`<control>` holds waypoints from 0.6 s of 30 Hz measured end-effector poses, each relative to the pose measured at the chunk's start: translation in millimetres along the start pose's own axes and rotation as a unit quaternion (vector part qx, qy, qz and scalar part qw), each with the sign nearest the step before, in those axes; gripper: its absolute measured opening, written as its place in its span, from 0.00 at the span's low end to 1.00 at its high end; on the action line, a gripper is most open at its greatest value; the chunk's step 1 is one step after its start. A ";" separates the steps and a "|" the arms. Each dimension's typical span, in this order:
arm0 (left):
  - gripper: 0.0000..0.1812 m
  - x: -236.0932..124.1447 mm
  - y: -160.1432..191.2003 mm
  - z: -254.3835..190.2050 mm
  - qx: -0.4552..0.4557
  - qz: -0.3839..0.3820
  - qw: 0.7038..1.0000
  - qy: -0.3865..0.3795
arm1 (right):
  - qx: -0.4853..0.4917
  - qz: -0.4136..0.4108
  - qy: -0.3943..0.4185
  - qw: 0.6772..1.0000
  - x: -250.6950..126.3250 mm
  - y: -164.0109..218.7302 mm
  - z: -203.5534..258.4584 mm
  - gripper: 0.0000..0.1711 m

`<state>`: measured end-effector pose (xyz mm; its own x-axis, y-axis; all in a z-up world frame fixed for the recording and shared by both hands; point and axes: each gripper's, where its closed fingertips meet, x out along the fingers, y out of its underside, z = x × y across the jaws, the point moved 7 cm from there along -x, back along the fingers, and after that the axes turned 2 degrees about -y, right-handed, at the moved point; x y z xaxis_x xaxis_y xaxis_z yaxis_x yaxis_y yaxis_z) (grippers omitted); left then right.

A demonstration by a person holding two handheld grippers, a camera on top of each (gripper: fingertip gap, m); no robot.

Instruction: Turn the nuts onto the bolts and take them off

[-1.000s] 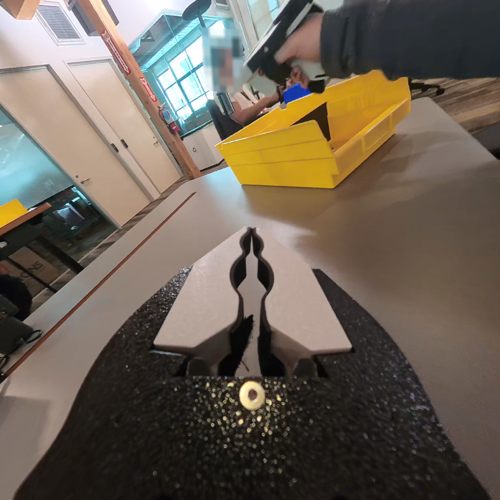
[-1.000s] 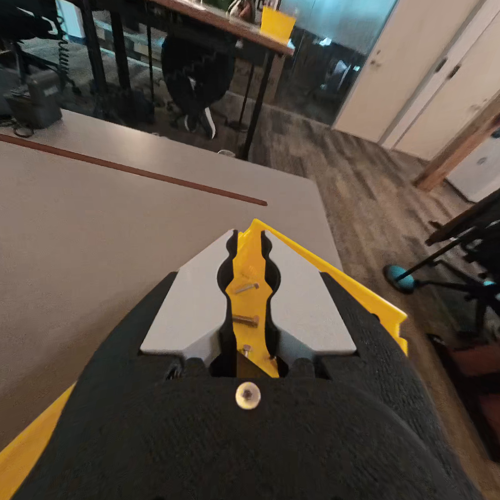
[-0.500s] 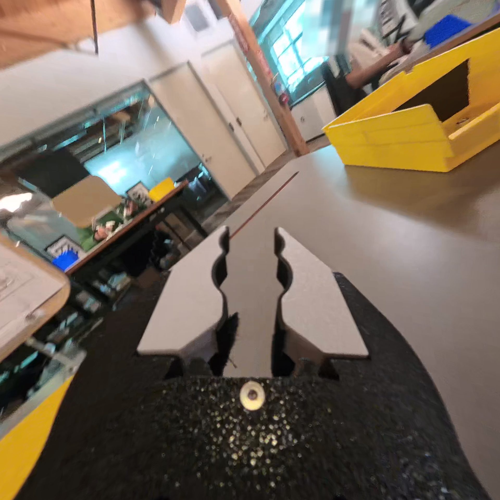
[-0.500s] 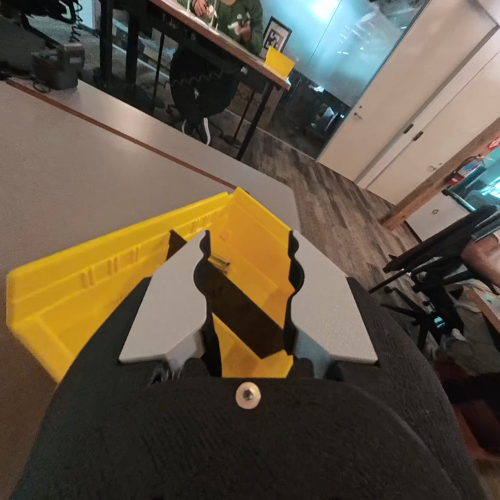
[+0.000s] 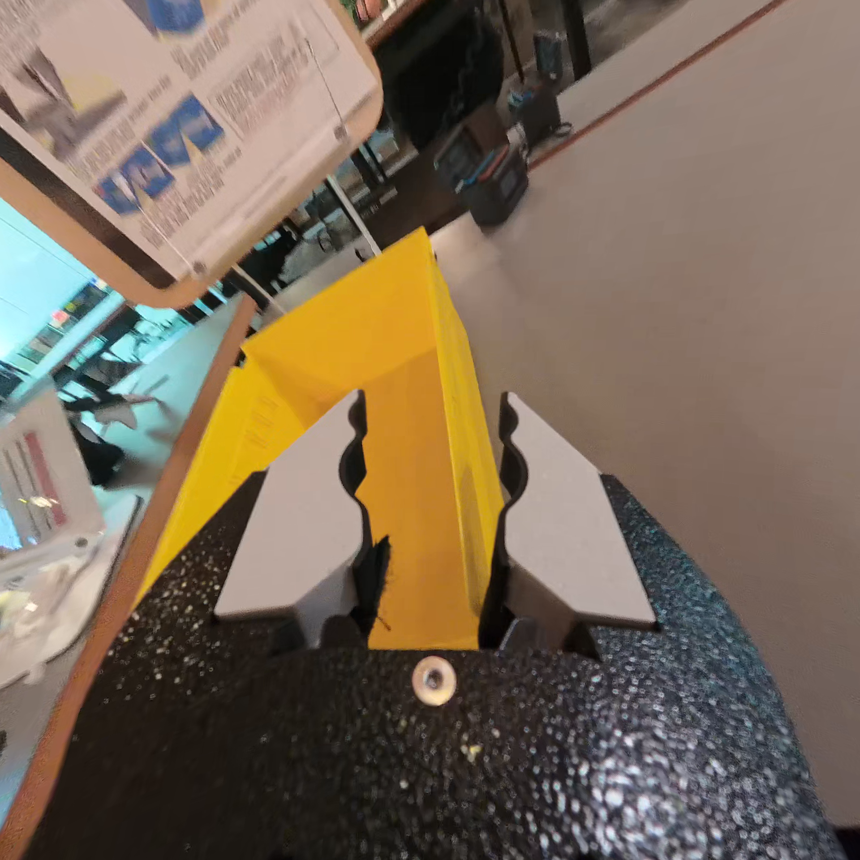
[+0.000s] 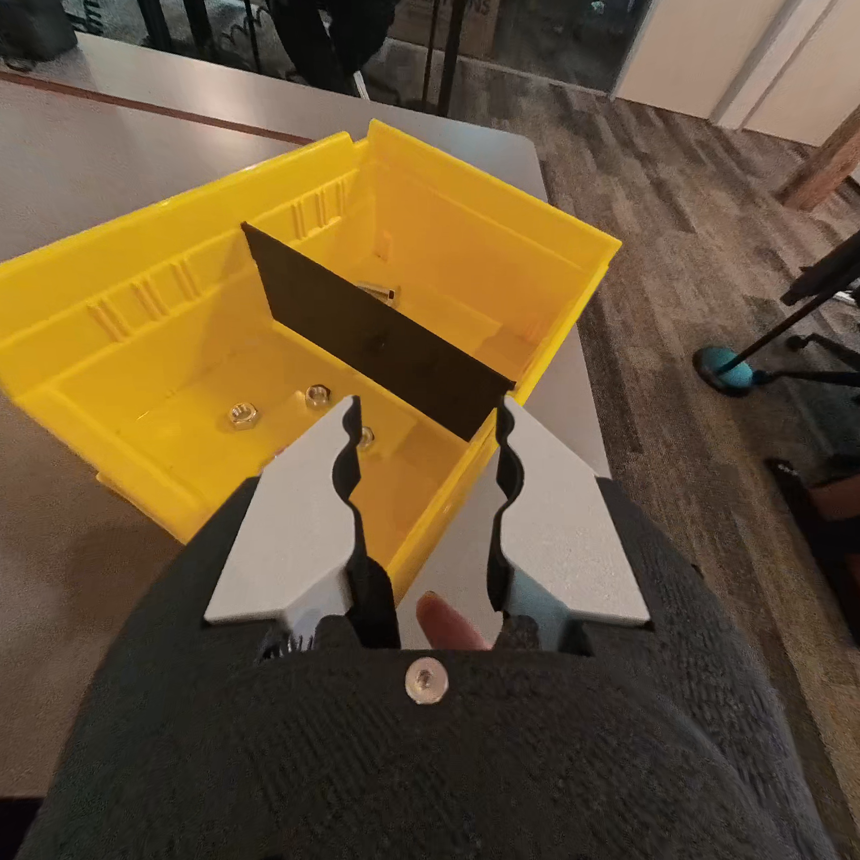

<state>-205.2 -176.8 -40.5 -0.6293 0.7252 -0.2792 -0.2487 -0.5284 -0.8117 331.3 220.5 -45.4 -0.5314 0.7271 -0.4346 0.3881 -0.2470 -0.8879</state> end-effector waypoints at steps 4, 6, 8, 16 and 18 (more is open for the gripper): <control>0.36 6.3 15.2 -2.8 -0.046 0.066 0.996 0.044 | -0.016 0.039 0.031 0.999 -6.5 3.6 0.4 0.32; 0.38 13.7 24.1 -3.9 -0.051 0.108 0.991 0.055 | 0.006 0.068 0.045 0.997 -8.2 8.3 -1.3 0.33; 0.32 21.9 28.9 -5.6 -0.053 0.122 0.989 0.065 | 0.039 0.106 0.029 0.993 -8.9 16.5 1.4 0.39; 0.09 32.5 44.6 -19.6 -0.013 0.178 0.978 0.109 | 0.058 0.184 -0.020 0.981 12.1 37.6 1.3 0.21; 0.03 31.0 47.7 -13.4 -0.015 0.182 0.979 0.092 | 0.057 0.185 -0.008 0.981 14.8 36.5 -3.1 0.17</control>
<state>-226.7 -173.6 -94.8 -0.5274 0.5608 -0.6382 -0.0089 -0.7548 -0.6559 339.9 224.2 -83.8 -0.3831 0.5642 -0.7314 0.4701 -0.5625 -0.6801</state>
